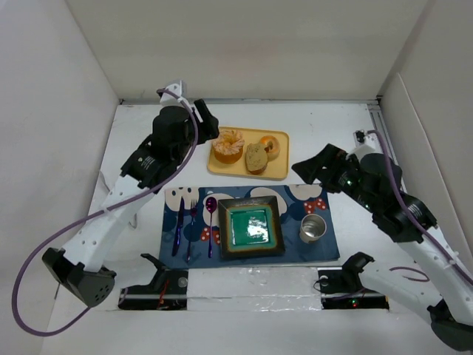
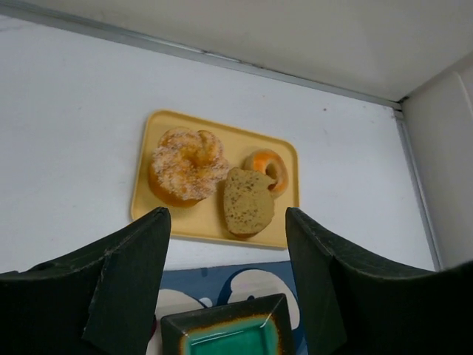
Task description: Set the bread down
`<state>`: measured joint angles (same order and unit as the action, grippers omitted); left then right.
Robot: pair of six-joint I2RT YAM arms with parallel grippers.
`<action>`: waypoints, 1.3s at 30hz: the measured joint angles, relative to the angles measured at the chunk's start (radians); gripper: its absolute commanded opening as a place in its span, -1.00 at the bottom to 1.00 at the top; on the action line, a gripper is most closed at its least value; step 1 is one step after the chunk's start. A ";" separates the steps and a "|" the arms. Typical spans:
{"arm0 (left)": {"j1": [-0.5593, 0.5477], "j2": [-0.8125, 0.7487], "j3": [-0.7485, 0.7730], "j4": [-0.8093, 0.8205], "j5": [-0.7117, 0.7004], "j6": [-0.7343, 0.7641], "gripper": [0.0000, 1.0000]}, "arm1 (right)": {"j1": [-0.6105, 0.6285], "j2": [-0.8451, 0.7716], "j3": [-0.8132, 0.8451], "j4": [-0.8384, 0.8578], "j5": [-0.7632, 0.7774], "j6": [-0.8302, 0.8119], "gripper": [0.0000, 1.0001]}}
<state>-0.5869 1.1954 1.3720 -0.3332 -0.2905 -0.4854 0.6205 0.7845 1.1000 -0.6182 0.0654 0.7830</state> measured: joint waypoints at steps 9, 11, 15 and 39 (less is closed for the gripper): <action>0.013 -0.007 -0.171 -0.082 -0.188 -0.058 -1.00 | -0.004 0.046 -0.025 -0.010 -0.076 -0.081 1.00; 0.092 -0.010 -0.226 -0.079 -0.125 -0.063 -1.00 | -0.006 0.002 -0.046 -0.010 -0.076 -0.098 1.00; 0.399 -0.053 -0.408 -0.043 -0.032 -0.044 -0.11 | -0.009 -0.066 -0.072 -0.005 -0.089 -0.132 -0.64; 0.812 0.336 -0.478 0.135 0.097 0.256 0.10 | -0.039 -0.082 -0.117 0.026 -0.152 -0.159 -0.20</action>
<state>0.2249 1.5311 0.8940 -0.1978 -0.1940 -0.2295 0.5816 0.7021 0.9829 -0.5926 -0.0864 0.6235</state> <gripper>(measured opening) 0.558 0.395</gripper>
